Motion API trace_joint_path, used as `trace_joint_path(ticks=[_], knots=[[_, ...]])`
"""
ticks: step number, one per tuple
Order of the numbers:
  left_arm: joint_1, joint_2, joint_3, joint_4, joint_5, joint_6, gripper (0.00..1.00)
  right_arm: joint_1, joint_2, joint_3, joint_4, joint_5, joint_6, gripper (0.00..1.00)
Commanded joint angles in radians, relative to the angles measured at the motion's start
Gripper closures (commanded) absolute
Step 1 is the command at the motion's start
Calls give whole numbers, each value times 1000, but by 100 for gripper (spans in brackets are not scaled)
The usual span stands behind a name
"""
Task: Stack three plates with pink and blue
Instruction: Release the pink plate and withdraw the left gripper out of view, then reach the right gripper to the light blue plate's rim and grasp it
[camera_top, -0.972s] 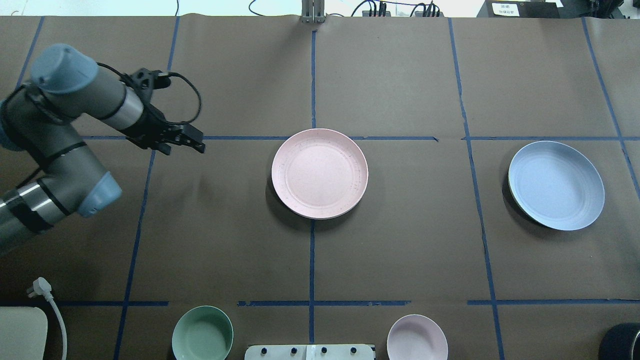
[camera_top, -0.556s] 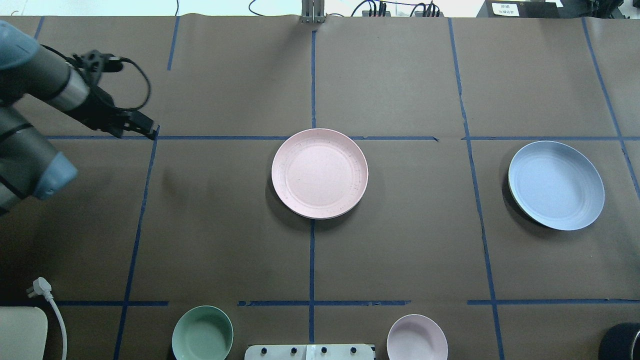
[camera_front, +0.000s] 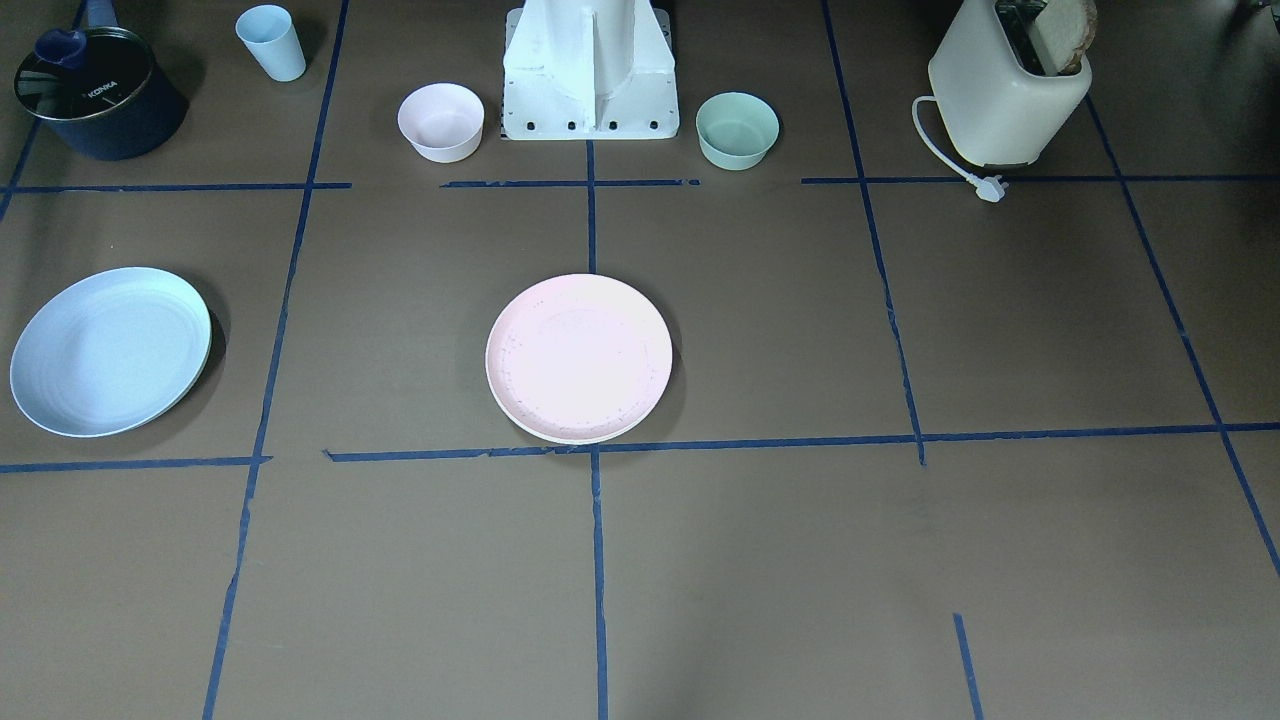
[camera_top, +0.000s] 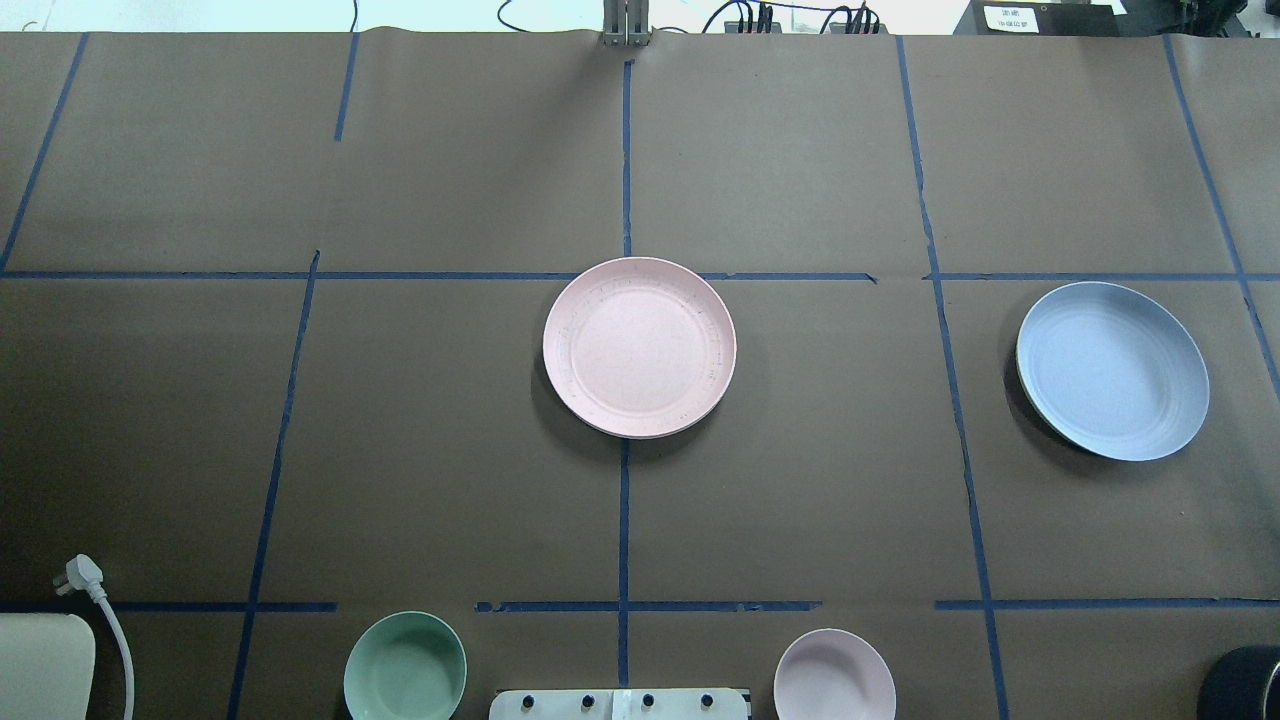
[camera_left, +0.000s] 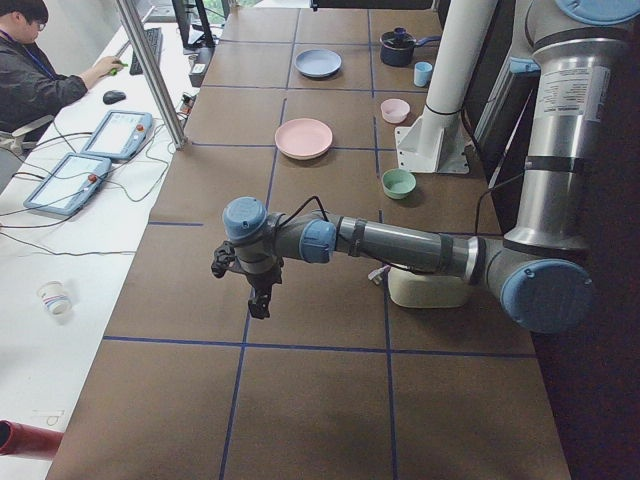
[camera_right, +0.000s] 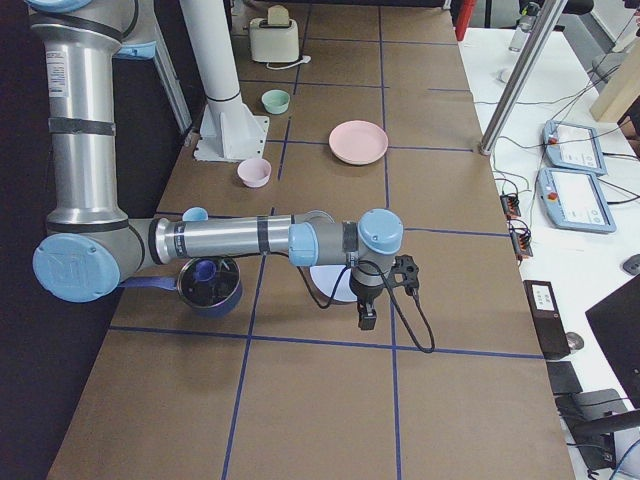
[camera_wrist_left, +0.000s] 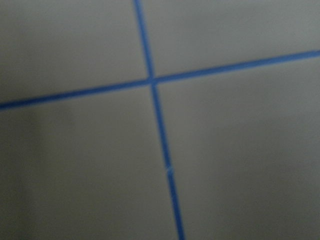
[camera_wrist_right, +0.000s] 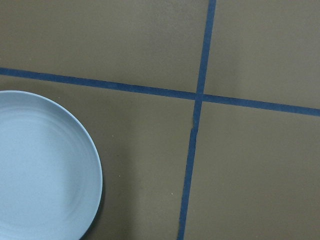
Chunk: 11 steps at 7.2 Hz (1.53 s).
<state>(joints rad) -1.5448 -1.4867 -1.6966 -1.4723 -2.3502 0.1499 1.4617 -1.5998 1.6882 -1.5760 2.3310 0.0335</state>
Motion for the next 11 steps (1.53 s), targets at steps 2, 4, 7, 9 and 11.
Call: trace_joint_path(ticks=[2, 4, 7, 9, 11], knots=[[-14, 37, 0, -46, -35, 5, 0, -177, -104, -91, 580, 5, 523, 0], [-14, 37, -8, -46, -35, 5, 0, -329, -103, -166, 787, -56, 720, 0], [-14, 39, -14, -46, -35, 5, 0, -351, -101, -212, 797, -53, 726, 27], [-15, 39, -17, -48, -37, 5, 0, -351, -101, -217, 797, -50, 724, 81], [-15, 39, -21, -48, -37, 5, 0, -351, -97, -214, 798, -47, 726, 100]])
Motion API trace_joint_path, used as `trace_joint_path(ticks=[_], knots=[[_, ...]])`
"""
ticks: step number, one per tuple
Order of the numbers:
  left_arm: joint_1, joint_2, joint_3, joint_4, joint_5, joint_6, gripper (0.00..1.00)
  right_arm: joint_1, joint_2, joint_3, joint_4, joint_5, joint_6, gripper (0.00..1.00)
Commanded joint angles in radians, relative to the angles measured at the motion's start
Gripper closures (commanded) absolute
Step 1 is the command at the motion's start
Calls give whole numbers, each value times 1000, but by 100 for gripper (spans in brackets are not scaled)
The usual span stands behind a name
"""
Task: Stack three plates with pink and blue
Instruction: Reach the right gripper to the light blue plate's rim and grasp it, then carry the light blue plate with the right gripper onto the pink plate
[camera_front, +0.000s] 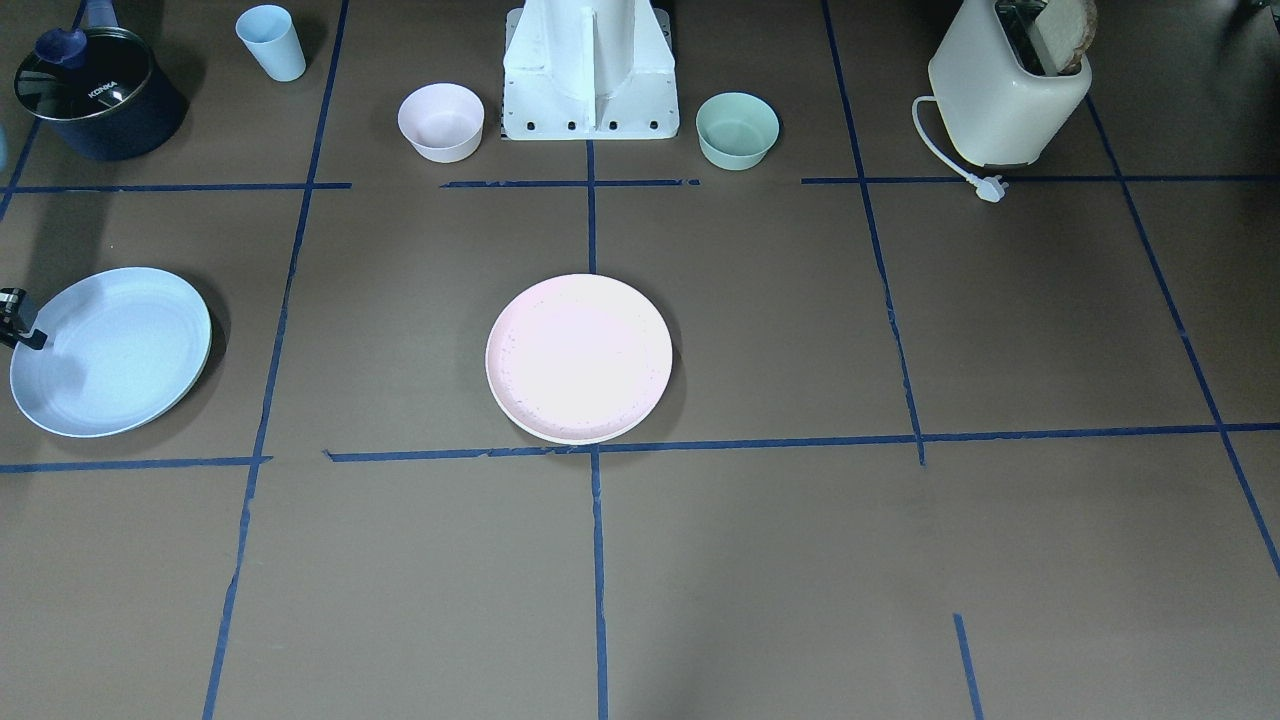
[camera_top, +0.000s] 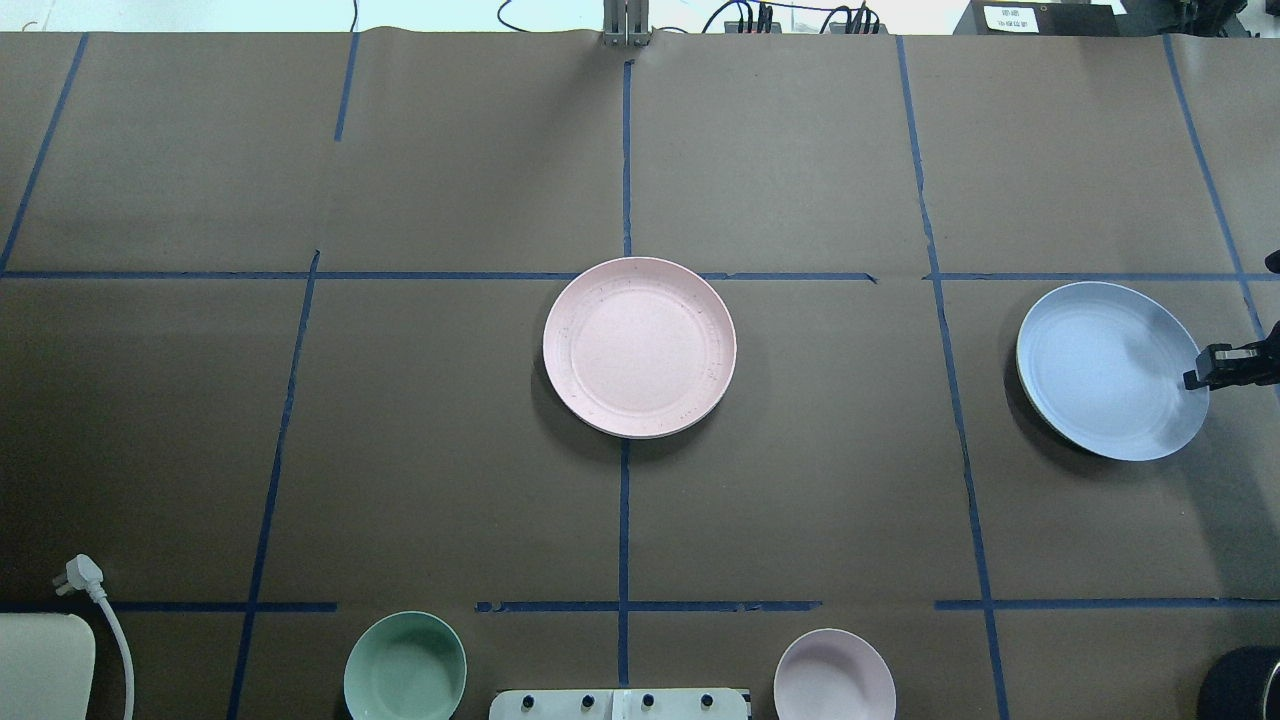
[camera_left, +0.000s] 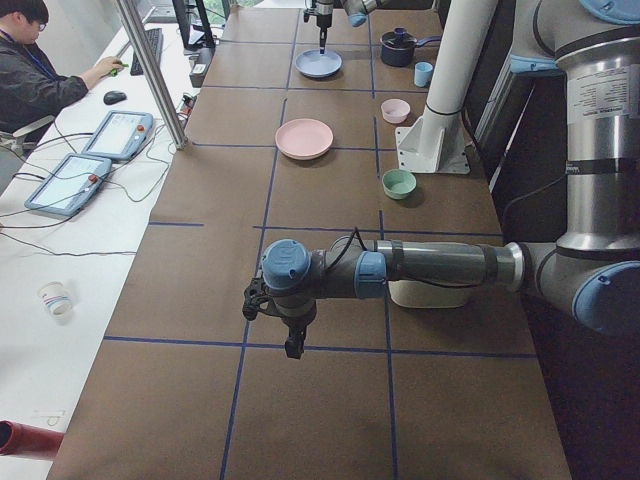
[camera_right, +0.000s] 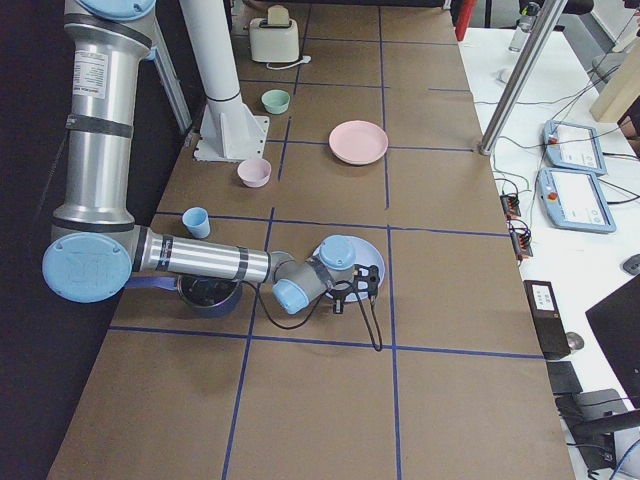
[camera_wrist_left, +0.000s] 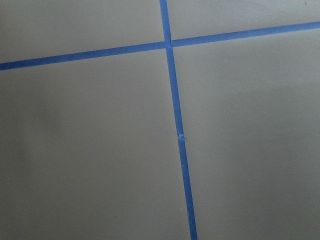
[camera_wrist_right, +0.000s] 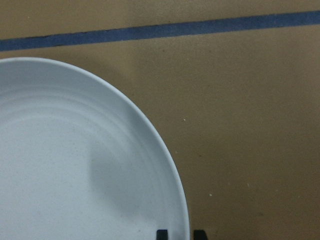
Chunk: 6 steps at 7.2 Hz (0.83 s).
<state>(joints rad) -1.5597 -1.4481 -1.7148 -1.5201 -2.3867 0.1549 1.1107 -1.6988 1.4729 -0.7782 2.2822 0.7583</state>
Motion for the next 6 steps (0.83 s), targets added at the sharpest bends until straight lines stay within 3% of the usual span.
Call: trace_joint_path(ticks=[1, 4, 6], knots=[[0, 0, -5, 0, 0, 2, 0, 0, 5, 7, -1, 5, 7, 100], [0, 0, -9, 0, 0, -2, 0, 21, 83, 105, -15, 150, 173, 100], [1, 0, -5, 1, 0, -2, 0, -50, 209, 189, -21, 139, 457, 100]])
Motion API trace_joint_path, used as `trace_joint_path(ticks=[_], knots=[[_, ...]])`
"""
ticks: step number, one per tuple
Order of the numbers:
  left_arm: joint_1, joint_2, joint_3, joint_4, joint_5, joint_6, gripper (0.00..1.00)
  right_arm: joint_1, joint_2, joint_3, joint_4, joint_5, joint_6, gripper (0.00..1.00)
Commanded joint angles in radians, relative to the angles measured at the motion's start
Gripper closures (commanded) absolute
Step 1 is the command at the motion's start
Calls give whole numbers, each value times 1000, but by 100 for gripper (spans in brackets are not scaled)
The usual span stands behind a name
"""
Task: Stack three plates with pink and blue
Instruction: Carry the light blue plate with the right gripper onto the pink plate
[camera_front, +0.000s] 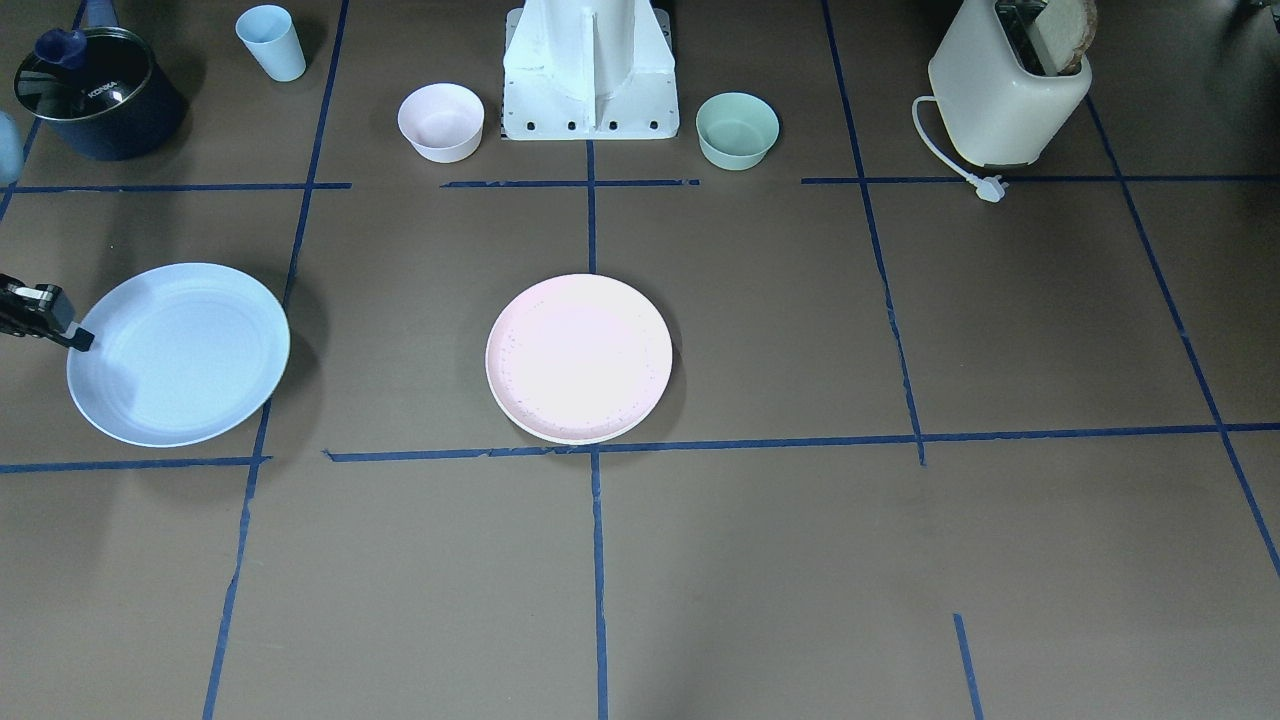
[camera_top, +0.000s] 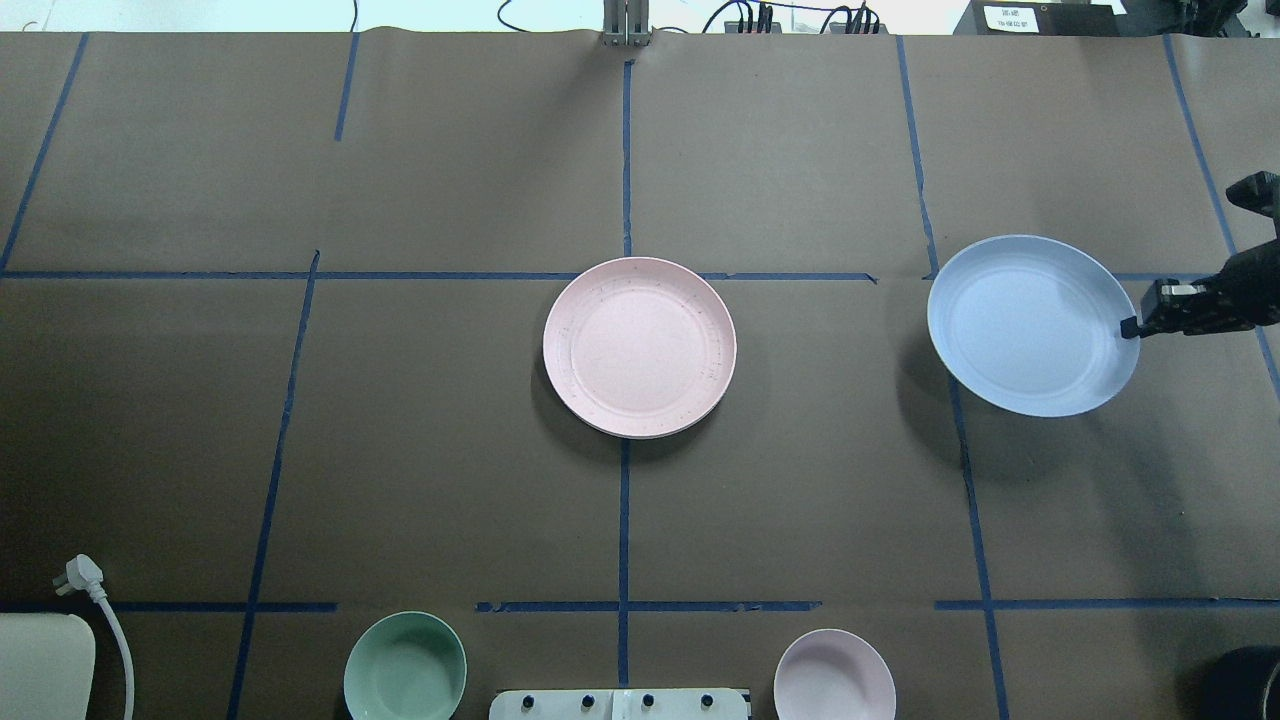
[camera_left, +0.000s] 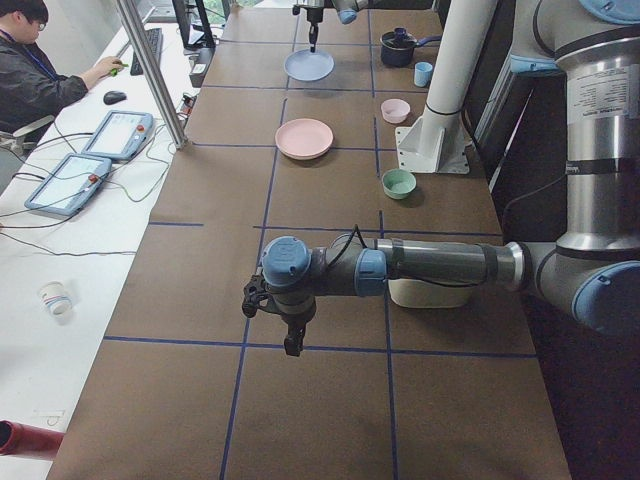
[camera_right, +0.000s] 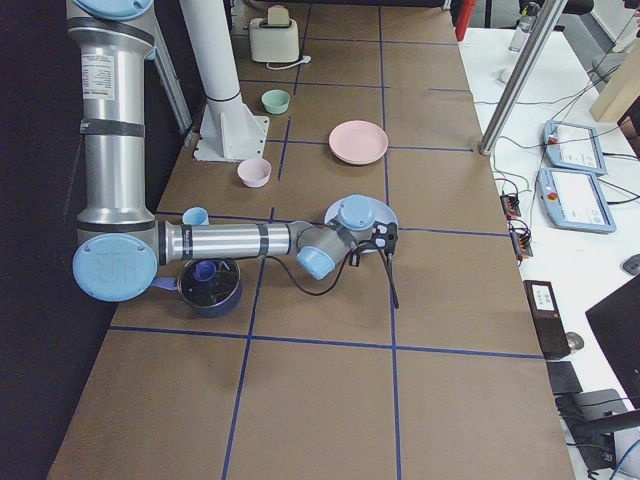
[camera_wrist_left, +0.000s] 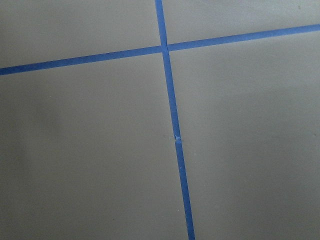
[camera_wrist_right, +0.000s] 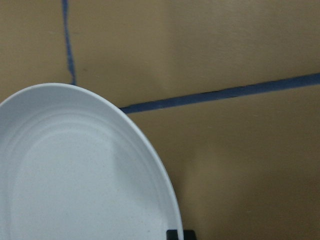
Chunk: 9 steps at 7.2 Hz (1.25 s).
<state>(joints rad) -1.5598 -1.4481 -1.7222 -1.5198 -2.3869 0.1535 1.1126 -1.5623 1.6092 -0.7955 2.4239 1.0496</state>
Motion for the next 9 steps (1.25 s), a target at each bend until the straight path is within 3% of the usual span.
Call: trace_joint_path(ticks=[1, 4, 7, 9], knots=[[1, 0, 6, 1, 0, -2, 0, -136, 132, 92, -37, -52, 291, 100], [1, 0, 15, 1, -21, -2, 0, -383, 399, 152, -379, -332, 410, 100], [1, -2, 16, 1, -22, -2, 0, -511, 464, 121, -387, -477, 503, 100], [1, 0, 16, 1, -23, -2, 0, -525, 490, 80, -383, -500, 514, 100]])
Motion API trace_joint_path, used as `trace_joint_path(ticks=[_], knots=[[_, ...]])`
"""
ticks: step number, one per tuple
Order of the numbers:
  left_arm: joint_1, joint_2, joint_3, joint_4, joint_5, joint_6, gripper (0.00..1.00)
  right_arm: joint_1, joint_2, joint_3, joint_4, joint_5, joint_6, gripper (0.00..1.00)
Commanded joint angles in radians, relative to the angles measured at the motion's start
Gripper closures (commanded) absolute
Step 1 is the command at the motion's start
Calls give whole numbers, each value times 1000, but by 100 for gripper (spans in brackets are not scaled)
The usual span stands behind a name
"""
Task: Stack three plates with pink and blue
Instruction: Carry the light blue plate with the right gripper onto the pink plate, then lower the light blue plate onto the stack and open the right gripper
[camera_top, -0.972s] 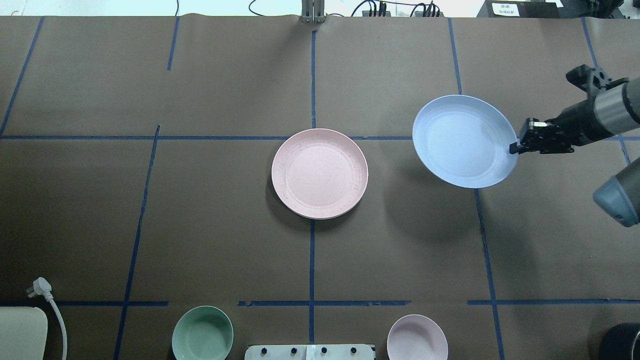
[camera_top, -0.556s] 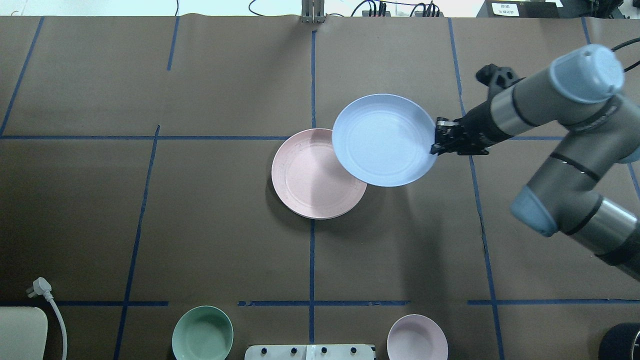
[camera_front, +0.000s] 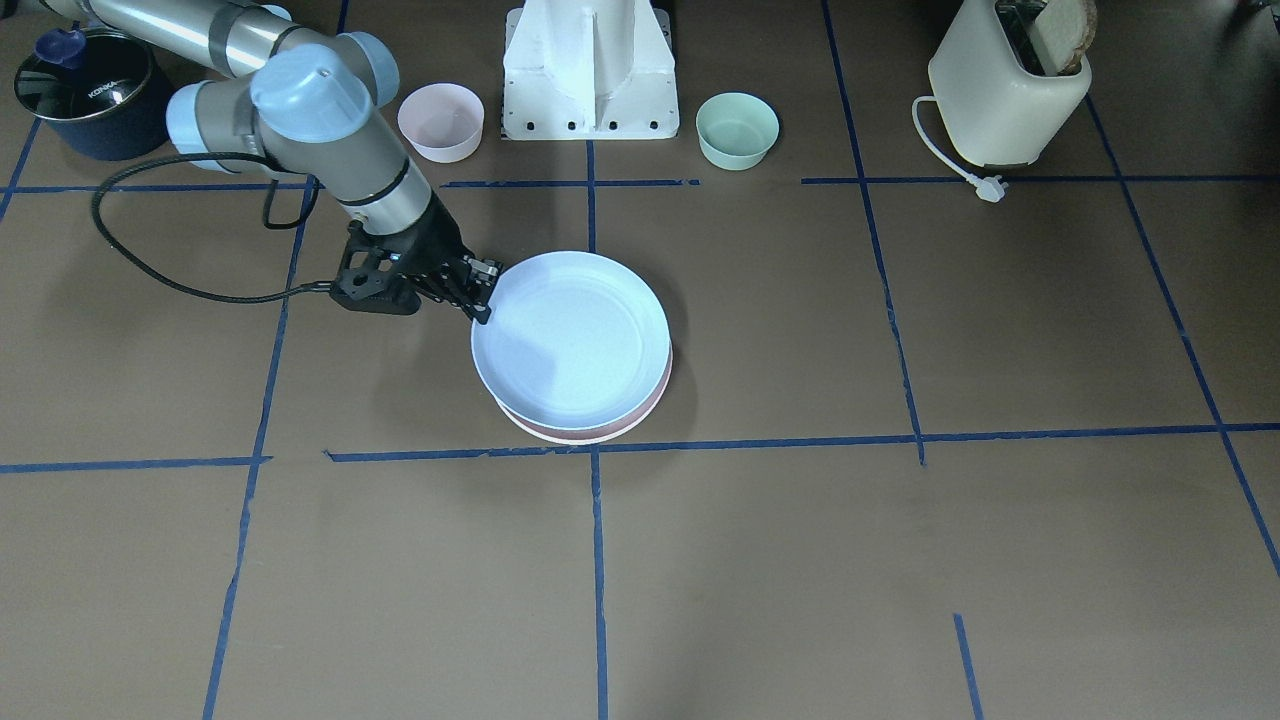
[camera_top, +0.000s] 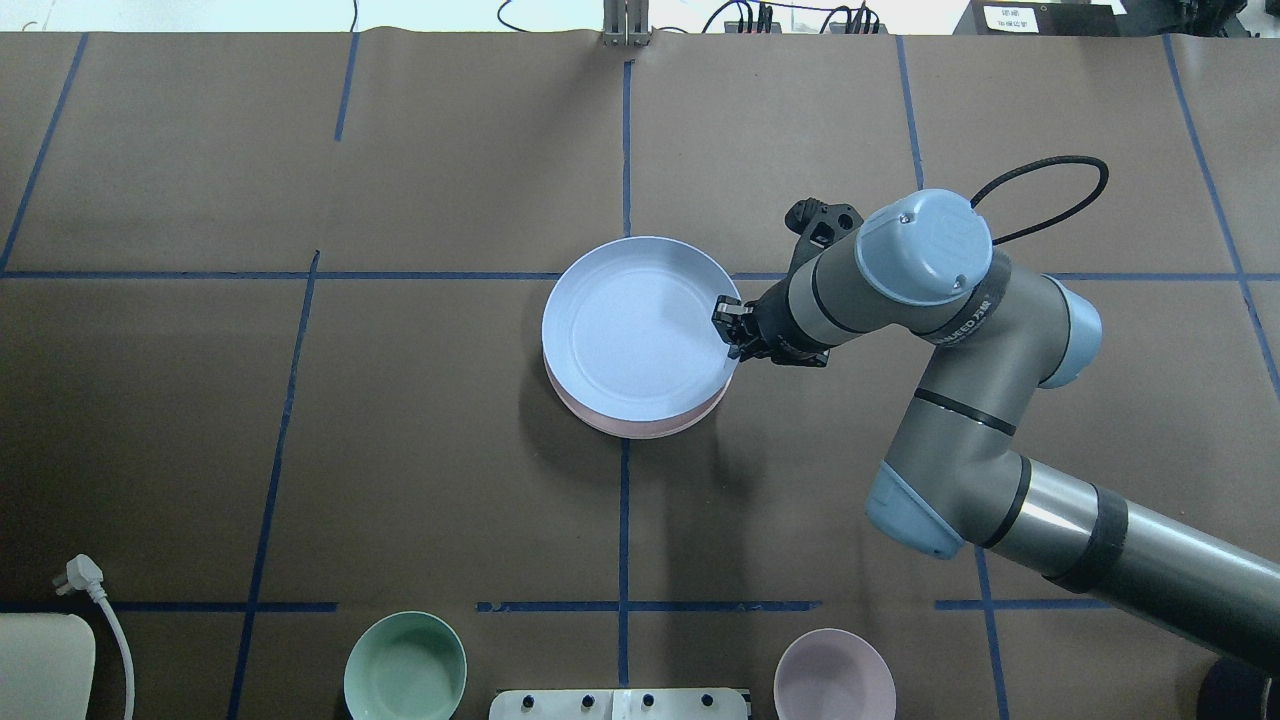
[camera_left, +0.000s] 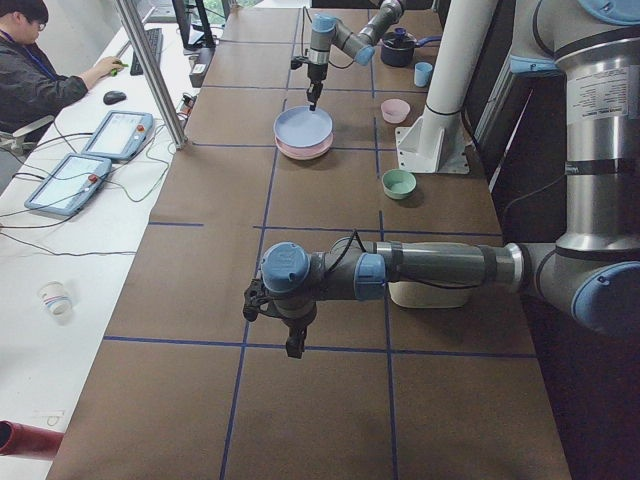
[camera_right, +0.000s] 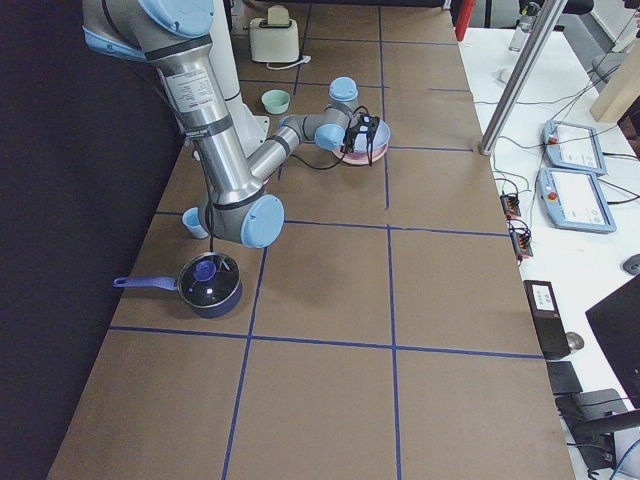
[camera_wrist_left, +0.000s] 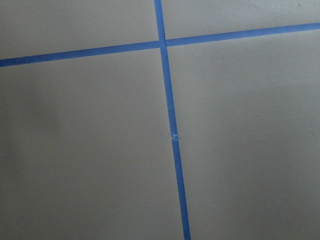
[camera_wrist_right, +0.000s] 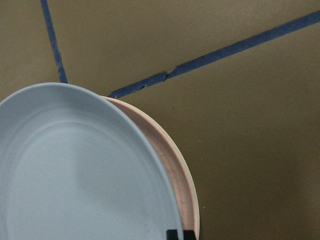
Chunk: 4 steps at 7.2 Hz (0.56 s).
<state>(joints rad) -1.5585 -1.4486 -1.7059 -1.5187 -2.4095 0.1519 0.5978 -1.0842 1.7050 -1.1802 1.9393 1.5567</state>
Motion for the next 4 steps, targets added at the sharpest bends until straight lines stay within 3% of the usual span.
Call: trace_joint_path(ticks=[1, 2, 3, 4], knots=[[0, 0, 0, 0, 0, 0, 0, -10, 6, -18, 2, -19, -3, 23], [0, 0, -1, 0, 0, 0, 0, -9, 4, -18, -2, -32, -10, 0], [0, 0, 2, 0, 1, 0, 0, 5, 3, -15, -9, -16, -14, 0], [0, 0, 5, 0, 3, 3, 0, 63, -3, -18, -25, 91, -67, 0]])
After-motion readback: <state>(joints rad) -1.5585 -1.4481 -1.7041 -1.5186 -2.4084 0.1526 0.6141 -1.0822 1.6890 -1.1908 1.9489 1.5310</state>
